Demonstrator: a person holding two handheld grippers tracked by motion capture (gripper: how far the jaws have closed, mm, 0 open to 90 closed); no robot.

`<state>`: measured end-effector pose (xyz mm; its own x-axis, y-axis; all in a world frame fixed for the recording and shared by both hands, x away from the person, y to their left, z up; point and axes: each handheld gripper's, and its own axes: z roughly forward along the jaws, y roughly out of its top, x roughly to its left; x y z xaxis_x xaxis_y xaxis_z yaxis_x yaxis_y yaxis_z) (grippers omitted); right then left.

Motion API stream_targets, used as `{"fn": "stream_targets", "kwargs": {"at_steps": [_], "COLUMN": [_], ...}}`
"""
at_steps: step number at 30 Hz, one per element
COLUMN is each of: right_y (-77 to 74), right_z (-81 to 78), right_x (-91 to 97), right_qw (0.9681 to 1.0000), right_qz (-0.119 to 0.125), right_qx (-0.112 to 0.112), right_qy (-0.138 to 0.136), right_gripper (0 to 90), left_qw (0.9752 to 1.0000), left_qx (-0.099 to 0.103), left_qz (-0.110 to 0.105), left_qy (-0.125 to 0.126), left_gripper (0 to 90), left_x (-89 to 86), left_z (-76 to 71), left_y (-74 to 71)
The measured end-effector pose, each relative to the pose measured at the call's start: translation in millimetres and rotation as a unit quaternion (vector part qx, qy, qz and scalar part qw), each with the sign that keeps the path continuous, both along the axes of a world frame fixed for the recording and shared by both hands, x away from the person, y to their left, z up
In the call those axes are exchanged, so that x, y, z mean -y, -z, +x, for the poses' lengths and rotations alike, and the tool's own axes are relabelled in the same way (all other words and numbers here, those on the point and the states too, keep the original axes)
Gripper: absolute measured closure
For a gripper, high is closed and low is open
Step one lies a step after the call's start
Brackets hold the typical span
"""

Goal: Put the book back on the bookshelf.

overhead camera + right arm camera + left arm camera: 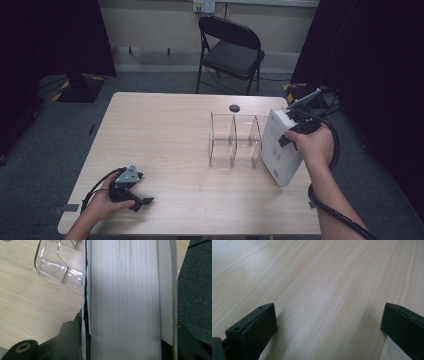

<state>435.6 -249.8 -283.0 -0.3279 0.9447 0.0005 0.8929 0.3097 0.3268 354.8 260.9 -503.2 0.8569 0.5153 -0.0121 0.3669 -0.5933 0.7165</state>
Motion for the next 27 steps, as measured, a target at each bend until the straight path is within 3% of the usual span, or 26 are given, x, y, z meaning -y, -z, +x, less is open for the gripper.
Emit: {"fn": "stream_targets", "kwargs": {"at_steps": [27], "right_y": [3.5], "right_z": [20.7], "right_x": [-4.9], "right_qw": [0.9996], "right_qz": [0.005], "right_qx": [0.010], "right_qy": [0.027], "right_gripper": [52.4], "left_qw": [1.0000], "left_qx": [0.000], "left_qz": [0.000], "left_qy": [0.000], "left_gripper": [0.0], "left_x": [0.0], "left_z": [0.0], "left_y": [0.0]}}
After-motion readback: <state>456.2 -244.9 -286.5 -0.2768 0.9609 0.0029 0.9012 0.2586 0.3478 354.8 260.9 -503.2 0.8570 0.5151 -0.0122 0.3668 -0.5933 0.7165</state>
